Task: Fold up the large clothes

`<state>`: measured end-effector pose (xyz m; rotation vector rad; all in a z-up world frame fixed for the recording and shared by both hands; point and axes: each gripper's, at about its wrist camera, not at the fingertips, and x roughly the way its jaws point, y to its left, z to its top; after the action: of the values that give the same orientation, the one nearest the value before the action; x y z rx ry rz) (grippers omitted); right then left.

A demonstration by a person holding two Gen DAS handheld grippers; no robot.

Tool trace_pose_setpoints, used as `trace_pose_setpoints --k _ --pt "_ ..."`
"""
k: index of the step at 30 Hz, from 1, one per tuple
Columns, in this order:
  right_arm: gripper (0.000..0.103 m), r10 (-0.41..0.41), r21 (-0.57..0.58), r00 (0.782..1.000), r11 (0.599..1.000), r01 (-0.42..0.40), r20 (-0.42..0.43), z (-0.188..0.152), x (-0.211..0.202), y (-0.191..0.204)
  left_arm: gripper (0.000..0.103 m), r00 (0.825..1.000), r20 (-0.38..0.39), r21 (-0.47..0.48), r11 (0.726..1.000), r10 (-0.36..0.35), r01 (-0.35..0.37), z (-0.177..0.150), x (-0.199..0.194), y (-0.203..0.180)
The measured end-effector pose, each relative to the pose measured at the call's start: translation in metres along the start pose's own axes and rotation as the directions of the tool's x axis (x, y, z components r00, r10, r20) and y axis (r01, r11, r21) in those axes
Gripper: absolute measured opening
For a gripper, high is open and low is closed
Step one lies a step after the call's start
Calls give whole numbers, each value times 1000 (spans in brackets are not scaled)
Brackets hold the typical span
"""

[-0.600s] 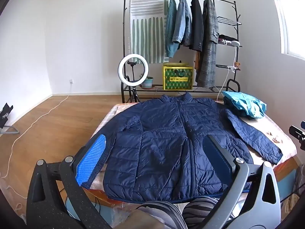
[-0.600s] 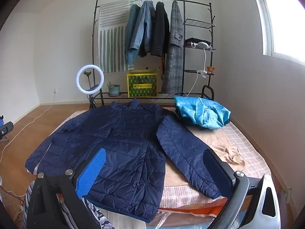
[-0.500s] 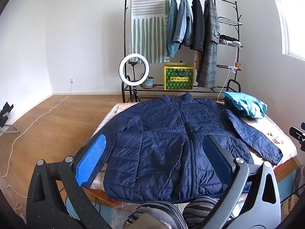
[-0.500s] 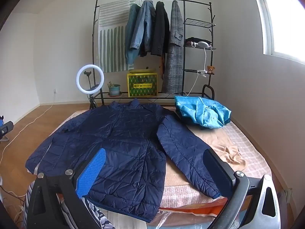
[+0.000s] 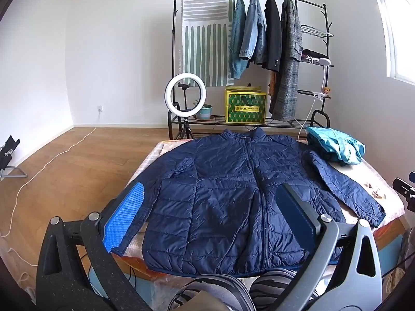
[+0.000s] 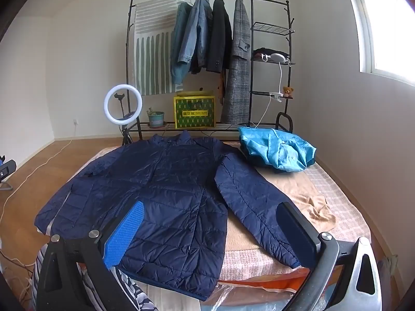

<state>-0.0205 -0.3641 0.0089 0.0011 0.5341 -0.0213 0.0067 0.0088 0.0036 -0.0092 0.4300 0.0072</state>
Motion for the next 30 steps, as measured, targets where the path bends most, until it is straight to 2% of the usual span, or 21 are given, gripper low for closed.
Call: trace_pose_setpoints --k 30 --pt "103 -5 7 1000 1000 5 -2 0 -1 1 103 1000 11 -9 1000 4 -4 9 -4 4"
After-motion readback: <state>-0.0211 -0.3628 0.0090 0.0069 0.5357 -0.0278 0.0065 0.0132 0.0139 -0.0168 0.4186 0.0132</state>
